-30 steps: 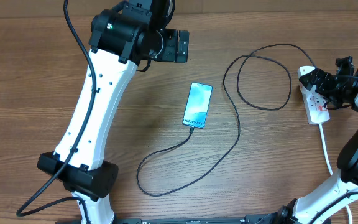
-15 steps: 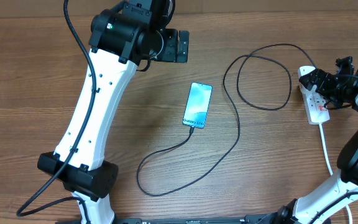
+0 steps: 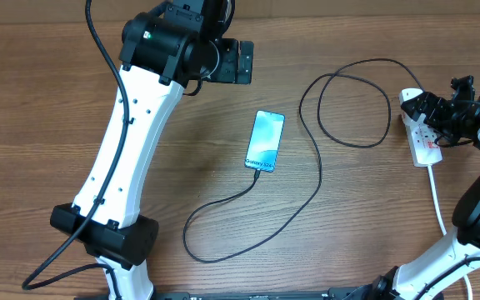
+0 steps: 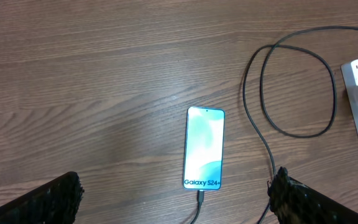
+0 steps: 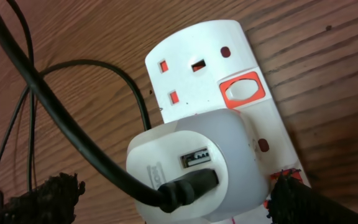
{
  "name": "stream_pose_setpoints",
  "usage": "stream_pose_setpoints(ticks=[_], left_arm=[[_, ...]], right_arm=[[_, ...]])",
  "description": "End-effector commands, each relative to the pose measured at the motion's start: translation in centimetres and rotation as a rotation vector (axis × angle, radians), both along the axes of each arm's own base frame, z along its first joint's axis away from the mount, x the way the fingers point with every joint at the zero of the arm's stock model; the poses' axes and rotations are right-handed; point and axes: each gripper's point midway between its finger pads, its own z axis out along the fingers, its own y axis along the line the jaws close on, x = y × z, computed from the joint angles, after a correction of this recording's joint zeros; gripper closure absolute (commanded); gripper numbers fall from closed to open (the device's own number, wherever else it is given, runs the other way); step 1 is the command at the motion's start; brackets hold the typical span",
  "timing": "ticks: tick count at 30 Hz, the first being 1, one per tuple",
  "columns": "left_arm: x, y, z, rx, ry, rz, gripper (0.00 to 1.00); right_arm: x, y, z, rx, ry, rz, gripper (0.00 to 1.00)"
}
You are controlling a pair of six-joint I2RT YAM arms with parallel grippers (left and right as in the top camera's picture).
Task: Plug charger to phone and switch on socket
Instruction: 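Lift the right gripper away from the power strip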
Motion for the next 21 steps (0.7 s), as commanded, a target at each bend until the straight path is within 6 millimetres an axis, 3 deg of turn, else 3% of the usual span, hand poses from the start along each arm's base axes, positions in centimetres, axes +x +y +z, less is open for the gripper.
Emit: stream_pose_setpoints(ticks=[1, 12, 21], left_arm=[[0.3, 0.2, -0.3, 0.016, -0.001, -0.009, 0.00], [0.3, 0.2, -0.3, 0.016, -0.001, -0.009, 0.01], [0.3, 0.2, -0.3, 0.017, -0.001, -0.009, 0.00]], right_arm=[[-0.8, 2.6, -1.4, 0.111, 0.046, 0.023, 0.00], [-0.8, 2.6, -1.4, 0.113, 0.049, 0.020, 0.01], [-1.3, -0.3, -1.3, 0.029, 0.156, -0.151, 0.00]])
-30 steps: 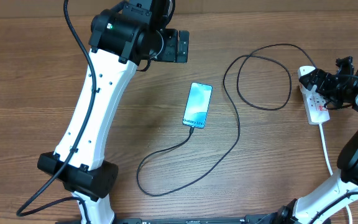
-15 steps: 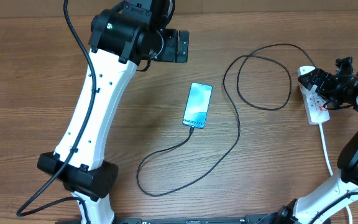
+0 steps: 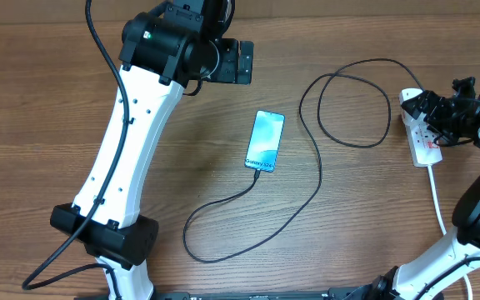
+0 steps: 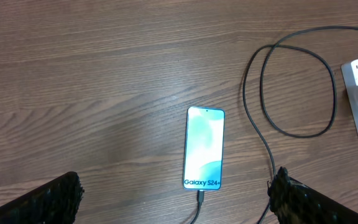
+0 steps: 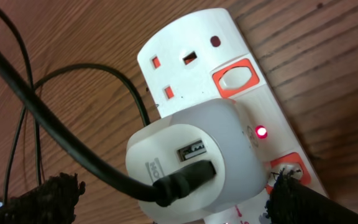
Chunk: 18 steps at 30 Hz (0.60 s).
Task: Plug charger to phone and switch on socket
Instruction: 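Lift the right gripper away from the power strip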
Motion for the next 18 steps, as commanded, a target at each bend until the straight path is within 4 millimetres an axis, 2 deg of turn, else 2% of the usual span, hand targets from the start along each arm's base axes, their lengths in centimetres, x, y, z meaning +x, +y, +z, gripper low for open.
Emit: stream_pose_setpoints(ticks=[1, 6, 11, 15, 18], left_arm=[[0.3, 0.2, -0.3, 0.017, -0.001, -0.009, 0.00], [0.3, 0.2, -0.3, 0.017, -0.001, -0.009, 0.01], [0.3, 0.2, -0.3, 0.017, -0.001, -0.009, 0.00], [0.3, 0.2, -0.3, 0.017, -0.001, -0.009, 0.01], [0.3, 0.2, -0.3, 0.017, -0.001, -0.009, 0.00]], right_arm=[[-0.9, -0.2, -0.9, -0.011, 0.102, -0.074, 0.00], [-0.3, -0.6, 2.2, -0.034, 0.061, -0.078, 0.00], [-0.2, -0.9, 6.7, -0.072, 0.010, -0.102, 0.00], [-0.8, -0.6, 10.3, -0.098, -0.041, -0.105, 0.00], [-2.1, -0.4, 12.9, -0.131, -0.059, -0.125, 0.00]])
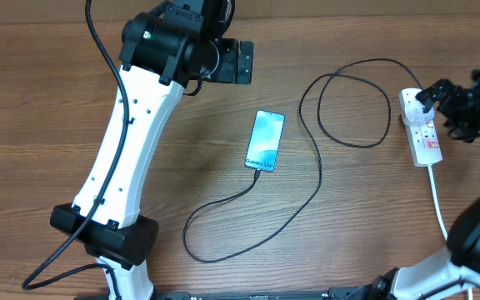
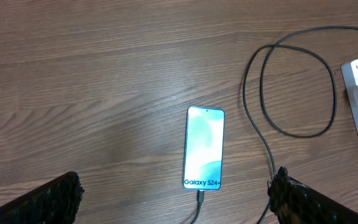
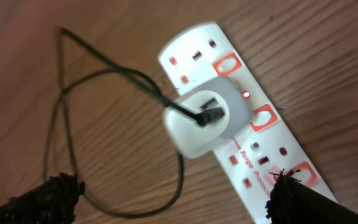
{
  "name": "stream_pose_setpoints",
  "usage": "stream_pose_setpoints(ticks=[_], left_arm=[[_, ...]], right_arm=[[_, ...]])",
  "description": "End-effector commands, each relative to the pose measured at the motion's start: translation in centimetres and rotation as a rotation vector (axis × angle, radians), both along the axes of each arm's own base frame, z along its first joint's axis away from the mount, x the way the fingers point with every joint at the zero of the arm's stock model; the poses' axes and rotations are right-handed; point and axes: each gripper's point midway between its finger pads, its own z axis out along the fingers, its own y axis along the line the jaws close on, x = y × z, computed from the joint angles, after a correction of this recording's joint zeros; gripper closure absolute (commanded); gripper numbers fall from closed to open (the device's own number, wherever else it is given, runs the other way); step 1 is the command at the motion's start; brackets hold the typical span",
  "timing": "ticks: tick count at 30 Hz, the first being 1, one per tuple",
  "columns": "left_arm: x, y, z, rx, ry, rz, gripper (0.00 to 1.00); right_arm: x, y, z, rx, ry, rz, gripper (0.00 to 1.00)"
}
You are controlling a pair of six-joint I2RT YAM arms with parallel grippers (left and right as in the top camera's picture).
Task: Plug charger to phone and switch on socket
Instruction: 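Lift the right gripper away from the power strip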
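The phone (image 1: 265, 140) lies screen-up and lit at the table's middle, showing "Galaxy S24+" in the left wrist view (image 2: 204, 148). A black charger cable (image 1: 310, 179) is plugged into its near end and loops off to a white adapter (image 3: 207, 121) seated in the white power strip (image 3: 272, 155). A red light (image 3: 246, 94) glows beside the adapter, next to a red-framed switch (image 3: 263, 117). My right gripper (image 3: 173, 199) hangs open above the strip, touching nothing. High above the phone, my left gripper (image 2: 173, 202) is open and empty.
The strip (image 1: 422, 133) lies near the right edge, its white lead (image 1: 437, 200) running toward the front. The black cable makes a loop (image 1: 348, 104) between phone and strip and a second loop (image 1: 223, 225) in front of the phone. My left arm (image 1: 123, 142) crosses the left side.
My right gripper has drawn back from the power strip, which now looks smaller and shows more sockets. The red light stays on. Left arm, phone and cable have not moved.
First my right gripper was close over the adapter and the strip showed no light. Then the red light beside the adapter was lit. Now the gripper is farther from the strip with the light still on; the phone stayed plugged in throughout.
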Motion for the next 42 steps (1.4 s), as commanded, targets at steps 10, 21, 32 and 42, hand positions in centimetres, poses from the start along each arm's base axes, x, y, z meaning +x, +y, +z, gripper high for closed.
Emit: stream_pose_setpoints(ticks=[10, 21, 32, 42], left_arm=[[0.3, 0.2, -0.3, 0.017, -0.001, -0.009, 0.00], [0.3, 0.2, -0.3, 0.017, -0.001, -0.009, 0.00], [0.3, 0.2, -0.3, 0.017, -0.001, -0.009, 0.00], [0.3, 0.2, -0.3, 0.017, -0.001, -0.009, 0.00]], right_arm=[[-6.3, 0.6, 13.0, -0.208, -0.129, -0.118, 0.00], [-7.7, 1.3, 15.4, -0.231, -0.185, -0.132, 0.00], [-7.7, 1.3, 15.4, -0.232, -0.185, -0.132, 0.00], [-7.7, 1.3, 15.4, -0.232, -0.186, -0.132, 0.00]])
